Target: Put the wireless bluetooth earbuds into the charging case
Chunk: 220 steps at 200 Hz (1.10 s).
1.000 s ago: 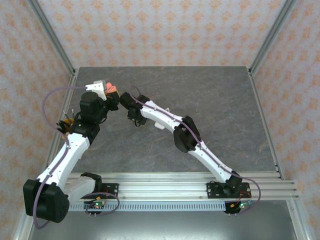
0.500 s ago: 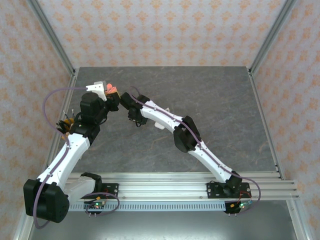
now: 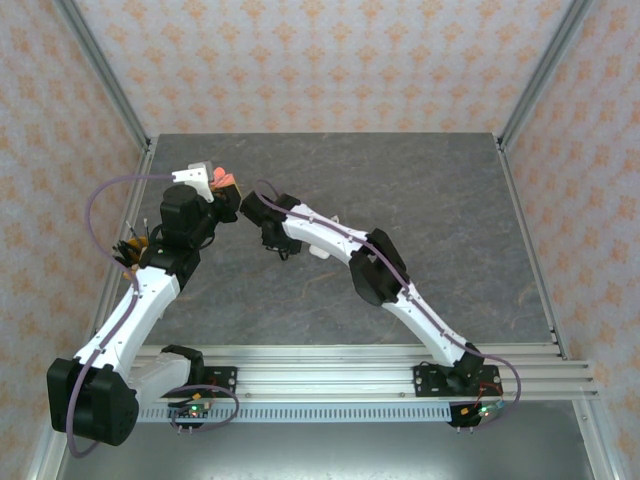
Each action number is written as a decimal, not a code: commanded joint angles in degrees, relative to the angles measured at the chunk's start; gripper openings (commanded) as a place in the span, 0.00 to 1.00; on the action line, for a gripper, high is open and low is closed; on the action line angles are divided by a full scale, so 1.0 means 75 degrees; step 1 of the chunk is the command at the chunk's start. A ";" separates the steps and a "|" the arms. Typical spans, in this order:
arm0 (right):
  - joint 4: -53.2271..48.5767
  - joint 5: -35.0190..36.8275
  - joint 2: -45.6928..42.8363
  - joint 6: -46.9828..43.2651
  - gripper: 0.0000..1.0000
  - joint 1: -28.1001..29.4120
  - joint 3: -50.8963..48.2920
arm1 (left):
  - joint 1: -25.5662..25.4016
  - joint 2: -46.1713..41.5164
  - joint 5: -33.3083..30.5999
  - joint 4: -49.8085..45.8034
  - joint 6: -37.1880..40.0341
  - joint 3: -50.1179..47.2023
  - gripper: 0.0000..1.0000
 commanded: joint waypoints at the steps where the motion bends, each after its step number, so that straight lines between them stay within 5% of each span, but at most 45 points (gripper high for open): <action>1: -0.0550 0.0236 -0.0153 -0.0308 0.41 0.0054 -0.0241 | 0.0083 -0.0080 0.0055 0.0208 -0.0022 0.0058 0.00; 46: -0.0008 0.0161 -0.0129 -0.0806 0.49 0.0006 -0.0231 | 0.0086 -0.0061 0.0084 0.0117 0.0046 0.0098 0.00; 141: 0.0559 -0.0288 -0.0248 -0.2645 0.49 -0.0435 -0.0426 | 0.0090 -0.0059 0.0096 -0.0109 0.0229 0.0227 0.00; 220: 0.0772 -0.0817 -0.0243 -0.2792 0.45 -0.0539 -0.0454 | 0.0081 0.0074 0.0131 -0.0104 0.0173 0.0309 0.00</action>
